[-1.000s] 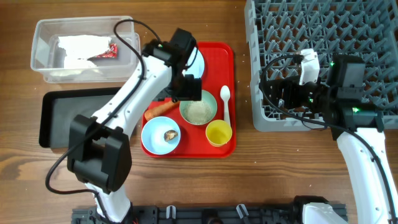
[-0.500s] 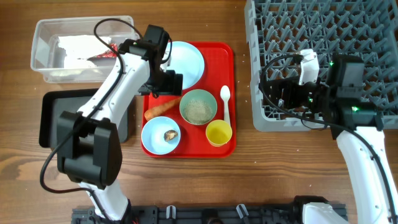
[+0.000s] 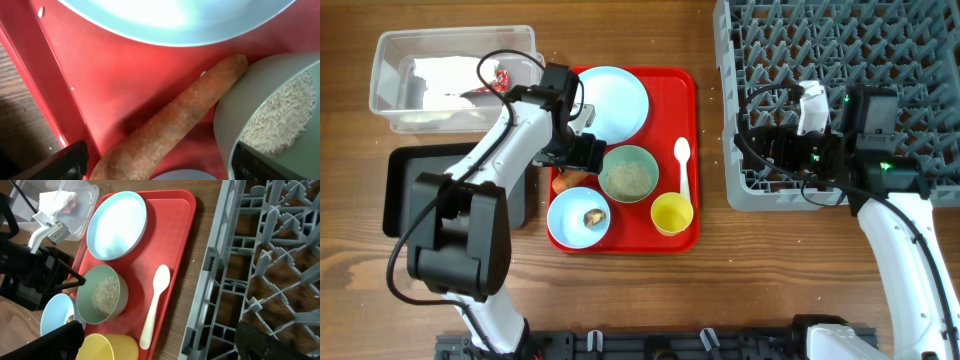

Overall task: Sort waste into correct bins and load items into the dishwasher rack
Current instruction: 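Move the left gripper to the carrot on the red tray and grasp it, then carry the carrot with the left gripper and release it on the black tray, then grasp the rim of the green rice bowl with the left gripper and lift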

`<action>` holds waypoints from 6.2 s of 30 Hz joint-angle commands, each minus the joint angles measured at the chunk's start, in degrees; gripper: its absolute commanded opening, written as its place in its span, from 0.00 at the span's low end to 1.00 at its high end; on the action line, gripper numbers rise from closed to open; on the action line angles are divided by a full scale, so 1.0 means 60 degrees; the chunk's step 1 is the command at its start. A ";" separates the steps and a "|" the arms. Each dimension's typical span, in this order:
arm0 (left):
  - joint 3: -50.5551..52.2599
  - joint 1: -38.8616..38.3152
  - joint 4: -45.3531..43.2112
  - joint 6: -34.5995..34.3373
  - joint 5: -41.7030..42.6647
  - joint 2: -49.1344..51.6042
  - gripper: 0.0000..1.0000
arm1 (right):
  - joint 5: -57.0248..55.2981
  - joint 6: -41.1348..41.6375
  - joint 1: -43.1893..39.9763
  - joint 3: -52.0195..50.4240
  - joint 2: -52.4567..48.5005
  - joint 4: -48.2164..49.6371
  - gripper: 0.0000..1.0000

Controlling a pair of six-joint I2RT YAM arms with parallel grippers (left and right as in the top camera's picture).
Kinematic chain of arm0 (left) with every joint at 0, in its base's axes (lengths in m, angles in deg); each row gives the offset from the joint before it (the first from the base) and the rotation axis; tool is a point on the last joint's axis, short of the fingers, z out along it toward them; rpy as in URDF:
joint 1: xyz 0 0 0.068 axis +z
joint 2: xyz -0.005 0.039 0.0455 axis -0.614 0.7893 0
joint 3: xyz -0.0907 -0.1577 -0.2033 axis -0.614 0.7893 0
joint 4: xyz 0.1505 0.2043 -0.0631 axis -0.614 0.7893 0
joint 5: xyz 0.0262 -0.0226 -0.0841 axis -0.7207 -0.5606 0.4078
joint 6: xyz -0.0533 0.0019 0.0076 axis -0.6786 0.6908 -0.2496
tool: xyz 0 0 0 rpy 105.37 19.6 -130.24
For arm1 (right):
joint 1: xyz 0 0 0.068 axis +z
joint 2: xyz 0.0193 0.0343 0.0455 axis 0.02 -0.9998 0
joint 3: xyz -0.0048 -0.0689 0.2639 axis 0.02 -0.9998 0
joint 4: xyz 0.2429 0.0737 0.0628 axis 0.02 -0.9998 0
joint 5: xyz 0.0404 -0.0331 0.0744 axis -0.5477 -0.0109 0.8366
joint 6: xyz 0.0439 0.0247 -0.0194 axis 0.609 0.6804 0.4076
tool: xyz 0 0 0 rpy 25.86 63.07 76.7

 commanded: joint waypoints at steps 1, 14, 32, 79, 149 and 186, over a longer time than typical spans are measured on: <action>0.0124 0.0036 -0.0095 0.0222 0.0084 0.0000 0.90 | -0.0055 0.0084 0.0033 0.0160 -0.0087 -0.0015 1.00; -0.0302 0.0572 0.0044 0.0565 0.1016 -0.0725 0.86 | -0.0055 0.0117 0.0033 0.0160 -0.0087 0.0025 1.00; 0.0561 0.0794 -0.0441 0.1756 0.0685 -0.0004 0.78 | -0.0055 0.0277 0.0033 0.0160 -0.0087 0.0047 1.00; 0.0109 0.1333 0.1767 -0.4816 -0.3049 -0.5654 0.04 | -0.0055 0.0368 0.0033 0.0160 -0.0087 0.0018 1.00; -0.1406 -0.3803 -0.1016 -0.2790 -0.1111 0.0557 0.71 | -0.0091 0.1078 0.0033 0.0160 -0.0087 0.0131 1.00; -0.1158 -0.4244 -0.1020 -0.2601 -0.2324 0.1279 0.04 | -0.0273 0.1064 0.0033 0.0160 -0.0087 0.0244 1.00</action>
